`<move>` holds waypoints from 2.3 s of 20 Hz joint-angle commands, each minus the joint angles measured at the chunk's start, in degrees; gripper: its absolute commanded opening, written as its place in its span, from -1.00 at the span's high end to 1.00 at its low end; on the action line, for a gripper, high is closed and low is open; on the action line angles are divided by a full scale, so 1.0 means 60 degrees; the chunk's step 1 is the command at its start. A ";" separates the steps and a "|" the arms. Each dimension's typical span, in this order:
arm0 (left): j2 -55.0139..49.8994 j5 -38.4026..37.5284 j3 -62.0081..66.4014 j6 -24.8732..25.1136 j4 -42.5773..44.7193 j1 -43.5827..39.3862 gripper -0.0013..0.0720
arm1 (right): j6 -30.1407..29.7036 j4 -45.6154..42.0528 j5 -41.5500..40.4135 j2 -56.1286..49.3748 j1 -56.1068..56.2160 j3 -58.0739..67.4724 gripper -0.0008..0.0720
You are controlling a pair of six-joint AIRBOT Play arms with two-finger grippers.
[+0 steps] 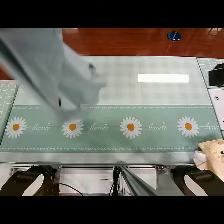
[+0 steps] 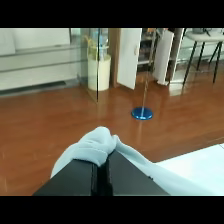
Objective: Fold the shirts.
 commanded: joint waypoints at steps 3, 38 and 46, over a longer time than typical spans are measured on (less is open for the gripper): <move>-0.0069 0.0000 0.0015 -0.0004 -0.0878 -0.0029 0.90 | 0.0000 -0.0069 0.0601 0.0510 0.0011 0.0004 0.17; -0.6918 -0.4856 -0.1759 0.0000 -0.2306 -0.0597 -0.71 | -0.0262 -0.0484 -0.1038 -0.2306 0.0007 -0.0007 -0.21; -0.7012 -0.2568 -0.5588 0.1231 -0.3872 0.0892 -1.00 | -0.0368 -0.0554 -0.1060 -0.3570 0.0007 -0.0018 -0.21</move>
